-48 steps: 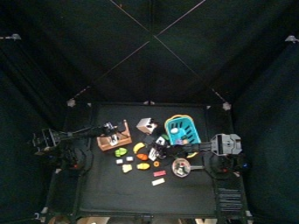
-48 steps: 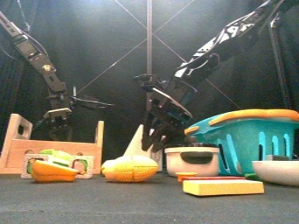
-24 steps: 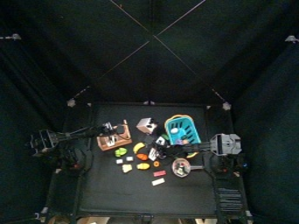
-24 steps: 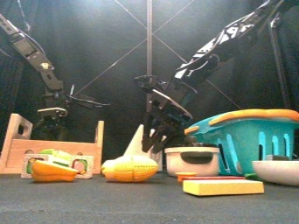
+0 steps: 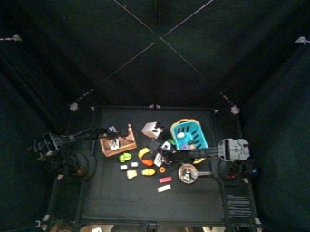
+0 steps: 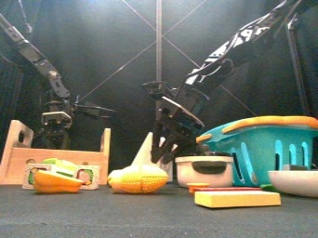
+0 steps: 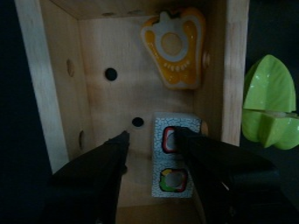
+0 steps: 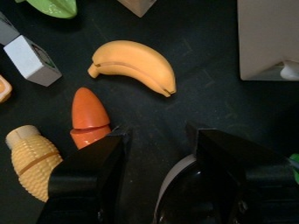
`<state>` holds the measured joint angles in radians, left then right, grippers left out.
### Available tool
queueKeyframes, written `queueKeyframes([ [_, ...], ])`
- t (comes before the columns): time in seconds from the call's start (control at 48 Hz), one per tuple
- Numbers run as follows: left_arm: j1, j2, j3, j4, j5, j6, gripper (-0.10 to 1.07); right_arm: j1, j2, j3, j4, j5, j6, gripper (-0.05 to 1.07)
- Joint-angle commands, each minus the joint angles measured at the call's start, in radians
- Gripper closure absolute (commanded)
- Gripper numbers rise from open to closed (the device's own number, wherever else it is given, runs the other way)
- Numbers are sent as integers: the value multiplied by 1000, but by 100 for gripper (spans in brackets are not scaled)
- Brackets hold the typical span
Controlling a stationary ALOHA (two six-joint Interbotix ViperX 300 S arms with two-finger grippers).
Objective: Grab white sushi piece
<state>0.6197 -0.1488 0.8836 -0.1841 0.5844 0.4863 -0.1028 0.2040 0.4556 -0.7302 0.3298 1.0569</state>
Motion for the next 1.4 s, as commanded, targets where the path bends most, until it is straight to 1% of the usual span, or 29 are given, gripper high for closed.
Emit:
queueKeyframes([
  [0.0, 8, 31, -12, 9, -15, -5, 13, -5, -14, -20, 3, -2, 2, 16],
  [0.125, 17, 49, -17, 11, -15, -9, 15, -5, -14, -18, 5, -2, 2, 16],
  [0.292, 35, 64, -18, 9, -23, -17, 29, -5, -12, -20, 3, -2, 2, 16],
  [0.417, 54, 63, -25, 9, -51, -40, 39, -3, -14, -18, 5, -2, 2, 16],
  [0.479, 64, 55, -28, 9, -66, -52, 42, -2, -14, -18, 5, -2, 2, 16],
  [0.729, 91, -3, -37, 17, -72, -75, 42, 2, -12, -17, 5, -2, 2, 16],
  [0.958, 86, -61, -23, 29, -67, -75, 42, 2, -12, -20, 6, -2, 2, 16],
  [1.125, 84, -135, -25, 28, -60, -74, 41, 3, -12, -21, 6, -2, 2, 16],
  [1.25, 74, -184, -21, 3, -20, -75, 41, 3, -12, -23, 6, -2, 2, 16],
  [1.375, 48, -199, -6, -49, 17, -78, 36, 2, -12, -28, 5, -2, 2, 16],
])
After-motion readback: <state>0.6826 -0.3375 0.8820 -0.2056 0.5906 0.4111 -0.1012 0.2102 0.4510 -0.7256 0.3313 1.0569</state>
